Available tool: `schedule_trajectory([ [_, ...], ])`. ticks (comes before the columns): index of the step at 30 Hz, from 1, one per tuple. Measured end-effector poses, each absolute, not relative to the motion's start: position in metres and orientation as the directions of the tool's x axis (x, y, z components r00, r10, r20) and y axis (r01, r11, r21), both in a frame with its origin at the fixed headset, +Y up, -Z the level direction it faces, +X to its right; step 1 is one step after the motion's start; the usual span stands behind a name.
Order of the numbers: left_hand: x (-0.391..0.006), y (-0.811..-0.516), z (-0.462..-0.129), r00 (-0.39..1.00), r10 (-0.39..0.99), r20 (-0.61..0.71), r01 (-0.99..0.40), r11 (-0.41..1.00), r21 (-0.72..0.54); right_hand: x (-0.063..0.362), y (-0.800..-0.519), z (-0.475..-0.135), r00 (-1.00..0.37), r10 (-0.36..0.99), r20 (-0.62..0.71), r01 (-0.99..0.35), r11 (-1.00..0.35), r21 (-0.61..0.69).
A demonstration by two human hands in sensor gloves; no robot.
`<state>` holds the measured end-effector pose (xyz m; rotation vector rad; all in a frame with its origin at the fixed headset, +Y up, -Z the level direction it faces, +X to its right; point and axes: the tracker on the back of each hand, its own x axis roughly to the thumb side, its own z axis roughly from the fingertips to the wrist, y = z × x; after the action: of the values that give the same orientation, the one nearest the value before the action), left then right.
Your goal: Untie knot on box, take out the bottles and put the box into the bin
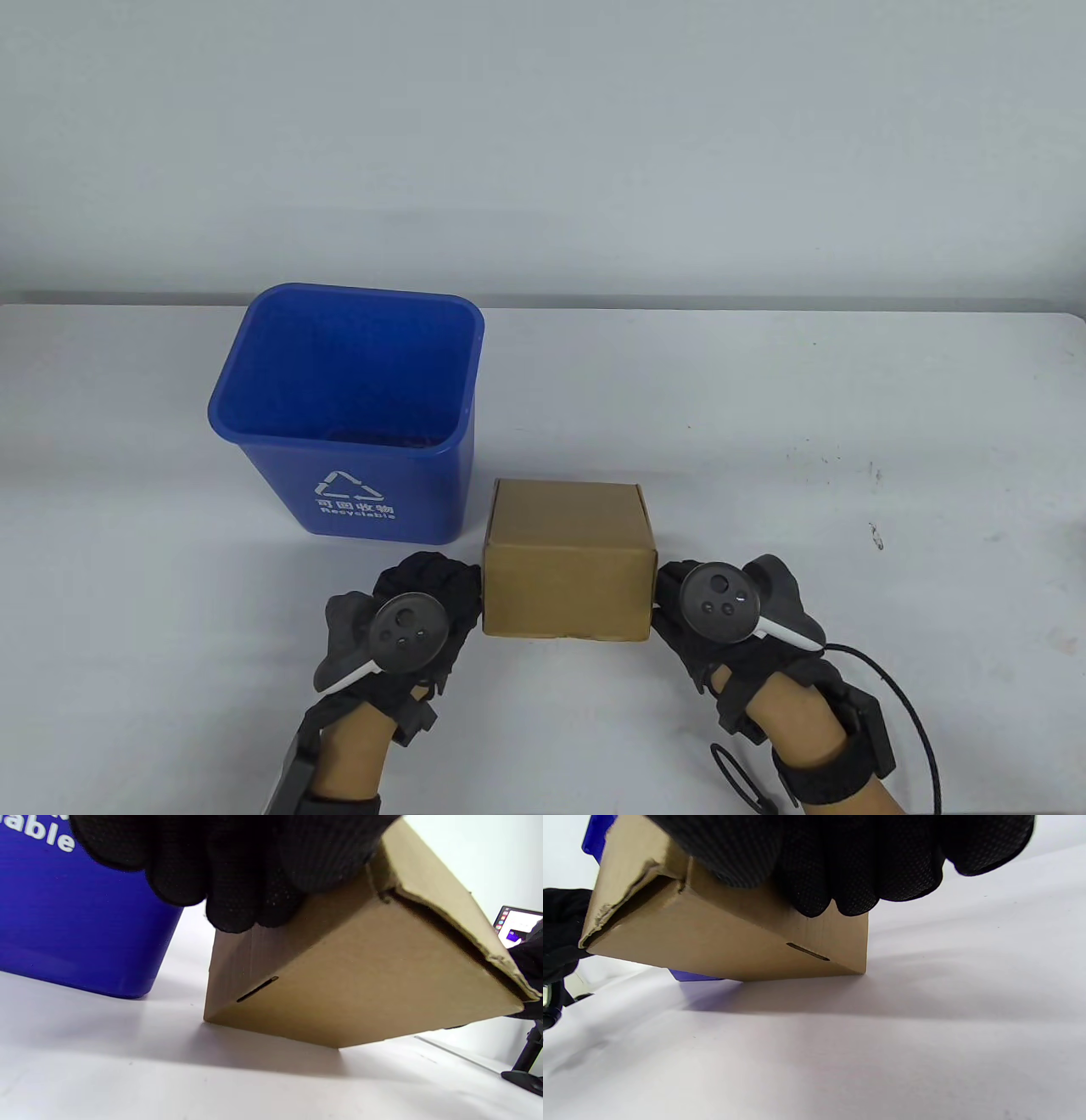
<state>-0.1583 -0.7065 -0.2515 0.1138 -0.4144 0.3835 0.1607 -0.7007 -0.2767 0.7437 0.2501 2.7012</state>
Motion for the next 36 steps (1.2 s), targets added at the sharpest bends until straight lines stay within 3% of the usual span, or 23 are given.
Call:
schedule_trajectory([
  [15, -0.16, -0.694, -0.242, 0.805, 0.419, 0.419, -0.508, 0.853, 0.123, 0.173, -0.682, -0.272, -0.738, 0.473, 0.481, -0.409, -0.881, 0.24],
  [36, -0.171, -0.689, -0.24, 0.816, 0.429, 0.388, -0.499, 0.861, 0.099, 0.183, -0.687, -0.279, -0.711, 0.568, 0.414, -0.463, -0.822, 0.332],
])
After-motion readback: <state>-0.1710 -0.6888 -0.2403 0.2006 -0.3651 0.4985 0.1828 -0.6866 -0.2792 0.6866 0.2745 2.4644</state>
